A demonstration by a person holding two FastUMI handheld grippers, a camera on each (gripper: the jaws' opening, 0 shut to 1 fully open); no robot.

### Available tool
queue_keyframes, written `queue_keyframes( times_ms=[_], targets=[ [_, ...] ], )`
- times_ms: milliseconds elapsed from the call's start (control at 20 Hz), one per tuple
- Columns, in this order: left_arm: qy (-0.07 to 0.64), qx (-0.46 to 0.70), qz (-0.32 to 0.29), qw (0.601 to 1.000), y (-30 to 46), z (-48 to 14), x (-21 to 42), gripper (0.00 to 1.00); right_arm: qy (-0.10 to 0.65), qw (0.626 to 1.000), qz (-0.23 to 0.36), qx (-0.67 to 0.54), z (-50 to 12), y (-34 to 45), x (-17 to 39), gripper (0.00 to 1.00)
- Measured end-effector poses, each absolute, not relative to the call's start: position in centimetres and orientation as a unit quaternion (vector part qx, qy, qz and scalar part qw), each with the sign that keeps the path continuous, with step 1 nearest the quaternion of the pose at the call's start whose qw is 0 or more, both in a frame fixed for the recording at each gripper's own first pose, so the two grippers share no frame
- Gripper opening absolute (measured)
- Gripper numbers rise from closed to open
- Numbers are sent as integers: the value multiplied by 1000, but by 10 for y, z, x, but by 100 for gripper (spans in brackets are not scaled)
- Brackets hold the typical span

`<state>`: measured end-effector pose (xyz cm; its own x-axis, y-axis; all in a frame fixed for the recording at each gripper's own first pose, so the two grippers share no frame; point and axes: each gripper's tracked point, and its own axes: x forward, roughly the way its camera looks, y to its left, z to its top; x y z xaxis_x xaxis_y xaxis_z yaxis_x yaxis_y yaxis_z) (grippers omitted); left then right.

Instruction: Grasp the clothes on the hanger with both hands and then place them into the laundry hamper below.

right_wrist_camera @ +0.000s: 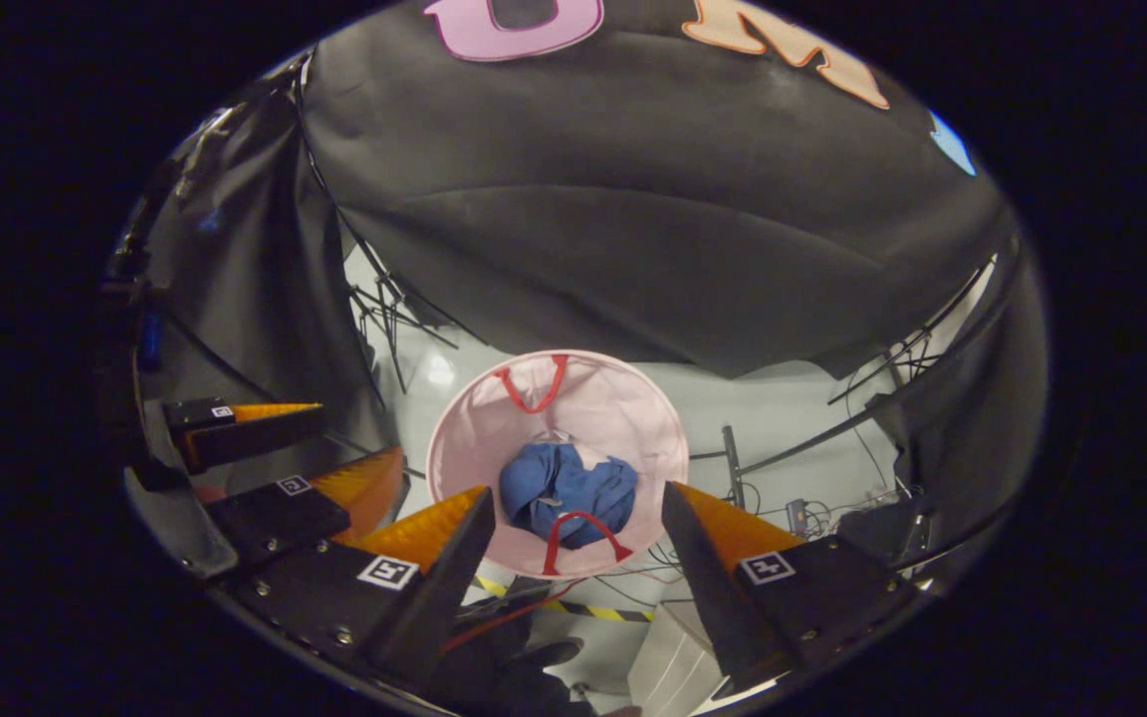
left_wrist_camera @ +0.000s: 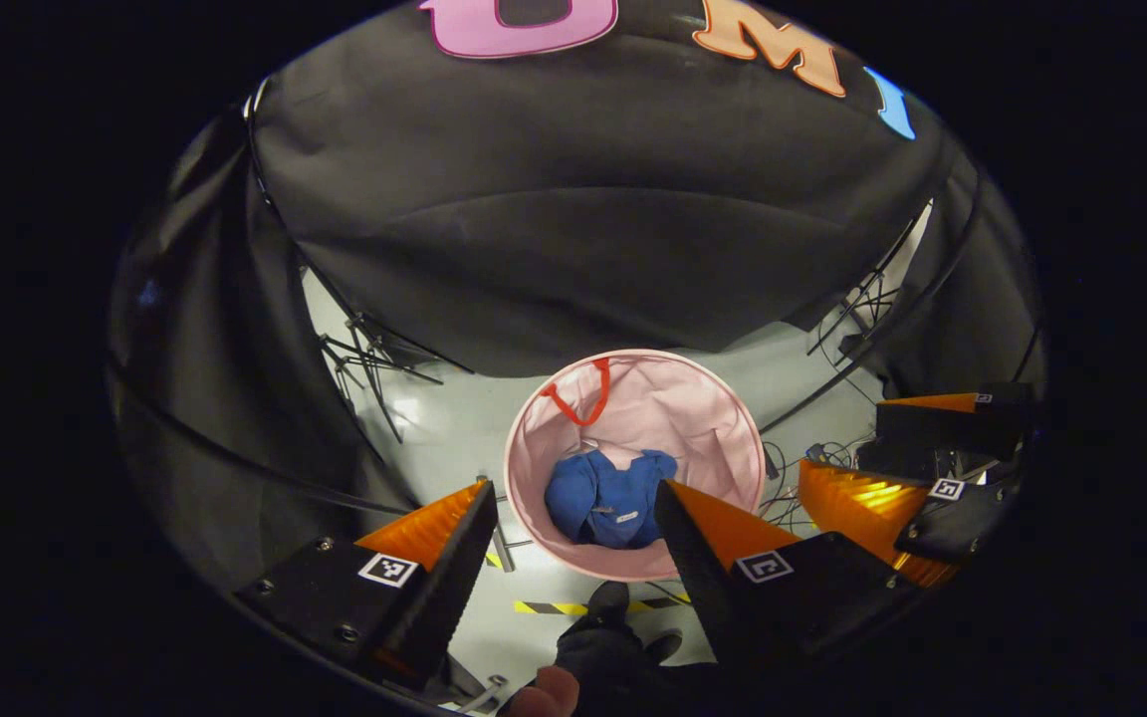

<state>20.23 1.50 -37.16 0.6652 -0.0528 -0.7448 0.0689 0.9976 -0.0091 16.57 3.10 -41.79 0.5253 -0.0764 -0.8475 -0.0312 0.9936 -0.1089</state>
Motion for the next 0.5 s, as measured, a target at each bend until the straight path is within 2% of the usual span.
queue_keyframes(
  times_ms=[500],
  targets=[
    [323,-42,-16,945,21,-295,128,99,406,913,-27,-21,-329,33,96,100]
  ],
)
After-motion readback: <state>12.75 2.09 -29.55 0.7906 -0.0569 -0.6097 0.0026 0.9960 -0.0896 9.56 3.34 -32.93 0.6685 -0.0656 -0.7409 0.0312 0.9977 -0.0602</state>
